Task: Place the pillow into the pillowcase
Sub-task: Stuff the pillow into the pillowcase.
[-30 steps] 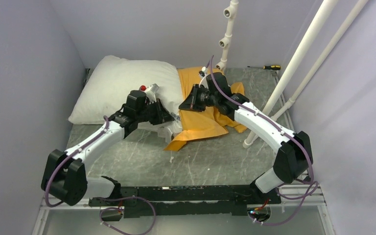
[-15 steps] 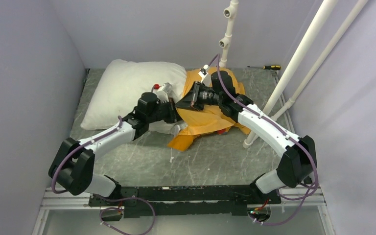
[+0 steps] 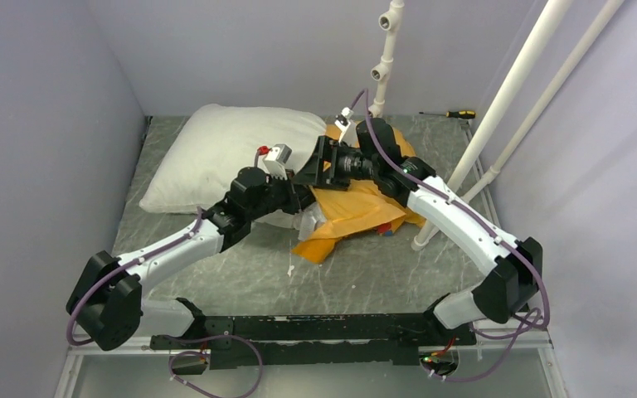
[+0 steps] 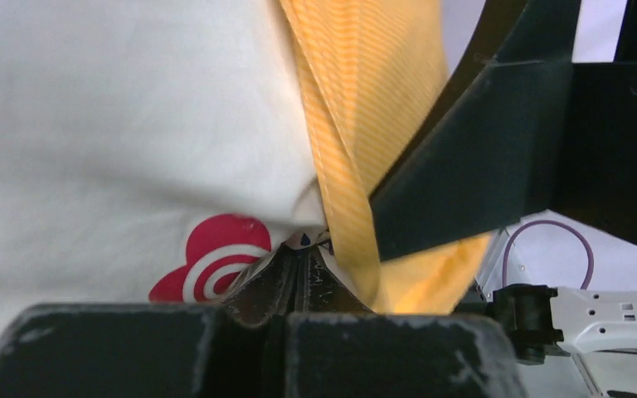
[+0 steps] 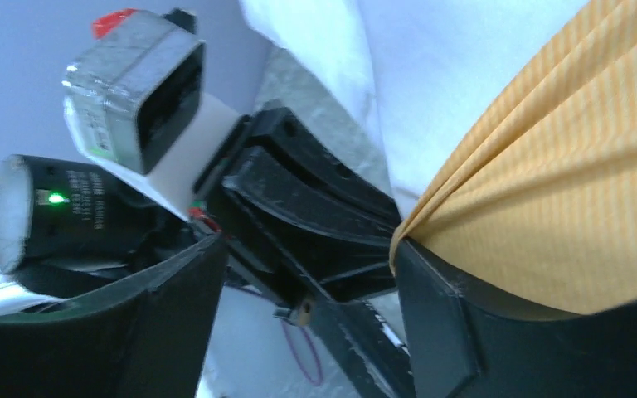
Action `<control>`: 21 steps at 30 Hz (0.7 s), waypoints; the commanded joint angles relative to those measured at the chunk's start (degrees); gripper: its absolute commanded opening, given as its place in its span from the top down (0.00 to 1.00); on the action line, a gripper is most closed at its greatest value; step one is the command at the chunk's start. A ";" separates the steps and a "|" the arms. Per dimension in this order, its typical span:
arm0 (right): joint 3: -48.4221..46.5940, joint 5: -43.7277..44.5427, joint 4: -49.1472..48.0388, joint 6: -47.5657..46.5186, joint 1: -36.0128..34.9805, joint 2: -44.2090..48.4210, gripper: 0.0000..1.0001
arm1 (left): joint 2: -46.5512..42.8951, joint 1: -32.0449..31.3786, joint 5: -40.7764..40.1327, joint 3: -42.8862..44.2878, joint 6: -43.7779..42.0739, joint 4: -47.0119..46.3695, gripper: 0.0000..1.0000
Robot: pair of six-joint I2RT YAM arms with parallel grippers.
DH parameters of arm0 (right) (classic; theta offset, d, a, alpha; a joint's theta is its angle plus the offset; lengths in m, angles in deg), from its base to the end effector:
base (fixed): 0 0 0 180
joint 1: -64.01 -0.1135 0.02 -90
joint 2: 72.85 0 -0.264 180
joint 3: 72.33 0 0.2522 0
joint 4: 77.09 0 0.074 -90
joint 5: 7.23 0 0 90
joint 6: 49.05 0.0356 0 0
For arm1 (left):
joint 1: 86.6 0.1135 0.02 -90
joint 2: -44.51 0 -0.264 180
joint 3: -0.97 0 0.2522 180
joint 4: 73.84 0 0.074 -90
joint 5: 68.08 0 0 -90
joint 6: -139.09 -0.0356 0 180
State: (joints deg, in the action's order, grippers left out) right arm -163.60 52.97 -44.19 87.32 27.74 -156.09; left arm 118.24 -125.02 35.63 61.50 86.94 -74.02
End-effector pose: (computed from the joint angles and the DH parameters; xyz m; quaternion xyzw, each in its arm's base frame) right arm 0.2587 0.2117 0.3668 -0.0662 0.8235 0.5062 0.2476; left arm 0.2277 -0.1914 0.2849 0.0781 0.7767 -0.4551 0.4283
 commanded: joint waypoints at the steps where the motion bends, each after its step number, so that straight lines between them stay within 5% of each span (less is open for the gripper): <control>1: 0.12 10.52 11.94 -9.57 -2.07 6.58 0.17 | -0.66 -0.59 1.49 -0.12 -2.18 -10.39 1.00; 5: 1.62 17.46 20.45 -12.60 -2.71 12.10 0.06 | -0.29 1.20 2.66 0.08 -2.53 -8.19 1.00; 12: 7.19 14.41 26.35 -9.20 -3.63 25.91 0.01 | 1.89 2.90 3.75 4.03 -5.80 -1.72 1.00; 16: 14.39 11.25 26.62 -2.41 -3.63 31.25 0.06 | 3.39 3.17 5.41 5.38 -6.00 -1.42 1.00; 21: 29.19 8.97 14.71 8.19 -3.71 35.22 0.24 | 3.21 3.19 5.91 4.72 -5.34 -2.90 1.00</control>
State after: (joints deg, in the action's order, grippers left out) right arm -143.21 64.16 -21.57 85.53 24.31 -121.40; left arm 121.94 -122.39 40.97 64.23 82.67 -73.93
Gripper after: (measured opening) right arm 0.818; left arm 0.006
